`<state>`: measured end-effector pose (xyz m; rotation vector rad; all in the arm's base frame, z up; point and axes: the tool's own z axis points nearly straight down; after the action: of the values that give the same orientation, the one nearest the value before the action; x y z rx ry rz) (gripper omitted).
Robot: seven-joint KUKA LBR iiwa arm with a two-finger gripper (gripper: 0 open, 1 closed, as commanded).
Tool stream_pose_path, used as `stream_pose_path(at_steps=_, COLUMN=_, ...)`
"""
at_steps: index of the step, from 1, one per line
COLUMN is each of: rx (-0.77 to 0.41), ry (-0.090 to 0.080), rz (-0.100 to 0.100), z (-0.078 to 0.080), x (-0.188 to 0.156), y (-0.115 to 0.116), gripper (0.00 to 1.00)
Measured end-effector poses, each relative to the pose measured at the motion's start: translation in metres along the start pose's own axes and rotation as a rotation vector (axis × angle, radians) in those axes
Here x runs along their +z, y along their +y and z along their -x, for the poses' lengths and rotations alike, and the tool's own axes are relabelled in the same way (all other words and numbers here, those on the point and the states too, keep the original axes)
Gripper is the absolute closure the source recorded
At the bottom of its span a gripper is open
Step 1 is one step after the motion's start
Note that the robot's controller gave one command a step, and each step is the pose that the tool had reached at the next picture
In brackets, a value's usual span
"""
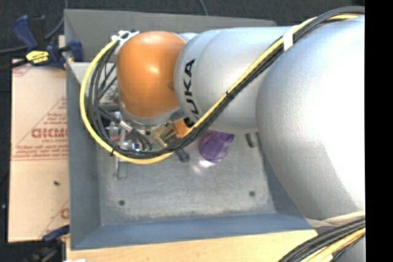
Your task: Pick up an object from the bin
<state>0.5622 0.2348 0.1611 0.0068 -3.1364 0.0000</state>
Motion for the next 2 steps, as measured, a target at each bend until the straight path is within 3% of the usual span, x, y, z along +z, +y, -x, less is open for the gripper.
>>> stream_pose_path(at_steps=1, rx=0.006, ry=-0.008, rz=0.002, z=0.002, x=-0.005, y=-0.001, gripper=0.00)
stream_pose_path(at_steps=2, rx=0.090, ry=-0.022, rz=0.011, z=0.092, x=0.082, y=-0.027, gripper=0.00)
